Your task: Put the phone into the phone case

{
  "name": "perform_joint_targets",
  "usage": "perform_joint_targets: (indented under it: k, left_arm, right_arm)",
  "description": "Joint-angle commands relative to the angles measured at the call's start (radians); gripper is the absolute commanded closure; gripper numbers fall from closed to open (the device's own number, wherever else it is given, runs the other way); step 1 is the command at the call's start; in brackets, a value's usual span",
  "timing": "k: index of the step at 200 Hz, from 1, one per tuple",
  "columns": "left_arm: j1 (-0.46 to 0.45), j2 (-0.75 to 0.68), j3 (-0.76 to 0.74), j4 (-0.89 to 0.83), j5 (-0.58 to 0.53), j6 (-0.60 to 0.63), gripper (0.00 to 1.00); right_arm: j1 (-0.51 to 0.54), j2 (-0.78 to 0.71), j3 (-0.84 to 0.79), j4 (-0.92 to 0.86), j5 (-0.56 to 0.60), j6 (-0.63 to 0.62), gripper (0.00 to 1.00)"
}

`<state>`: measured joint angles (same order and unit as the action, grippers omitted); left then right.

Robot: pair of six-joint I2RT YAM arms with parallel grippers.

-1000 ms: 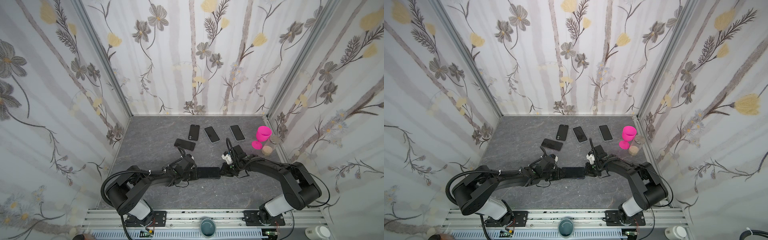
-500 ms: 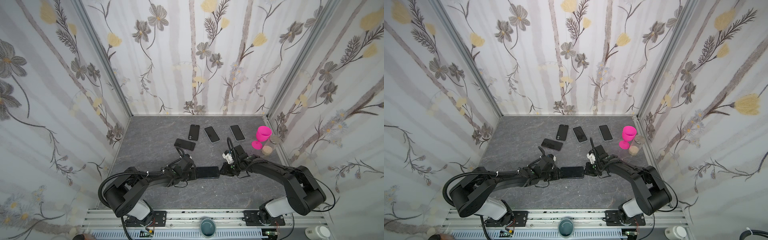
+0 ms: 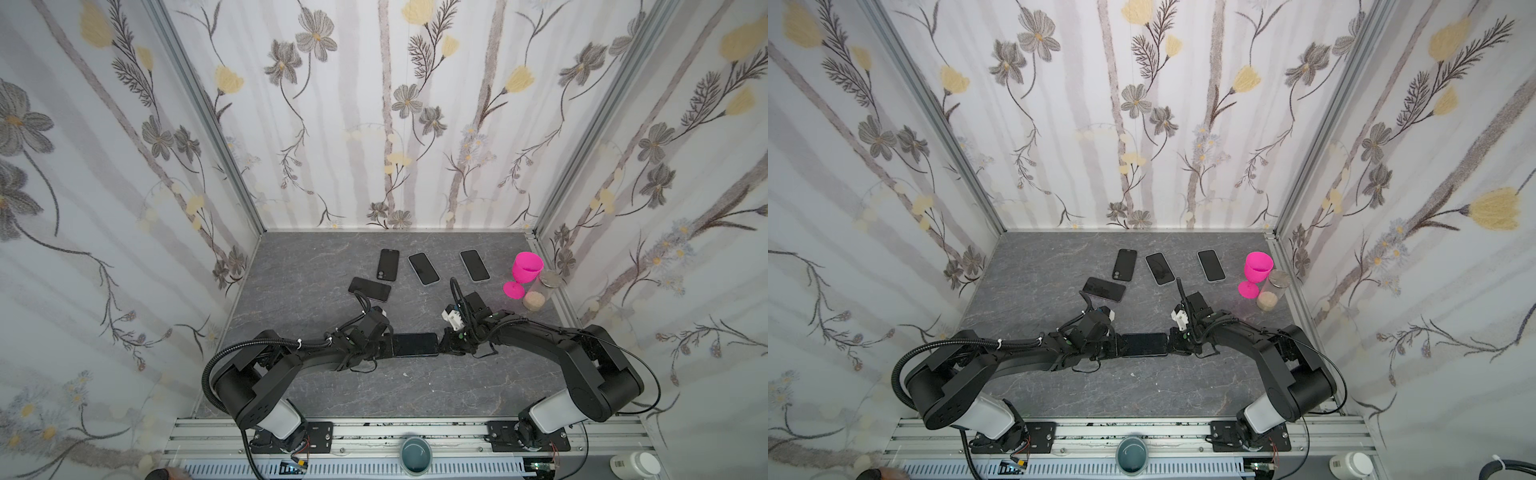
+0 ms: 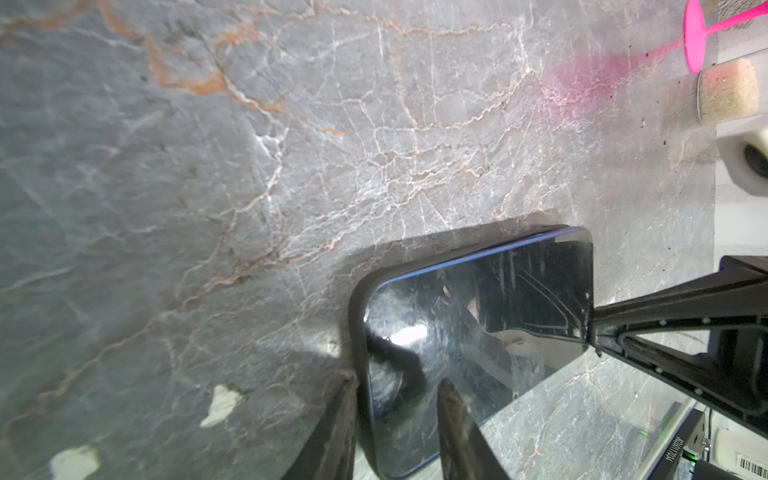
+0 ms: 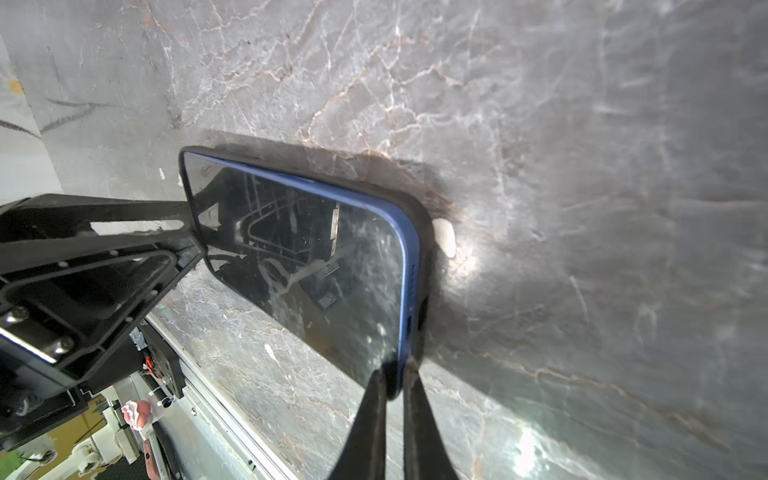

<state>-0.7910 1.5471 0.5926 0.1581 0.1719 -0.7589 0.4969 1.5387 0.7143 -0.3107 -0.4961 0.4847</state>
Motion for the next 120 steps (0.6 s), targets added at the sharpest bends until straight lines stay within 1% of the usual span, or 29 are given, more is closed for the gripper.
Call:
perform_joint_targets:
  k: [1,50,120]
  left_arm:
    - [0.0,0.015,0.006,-0.06,0.006,0.012,0.65]
    - [-0.001,0.021,0.007,-0.059,0.009,0.01,0.64]
    - [-0.001,0.023,0.007,-0.061,0.011,0.011,0.65]
  right_arm:
    - [0.004,0.019,-0.002,-0.027,0.04,-0.023,0.92]
    - [0.005,0.05,-0.005,-0.048,0.085,-0.039,0.93]
    - [0.006,0.09,-0.003,-0.052,0.111,-0.051,0.93]
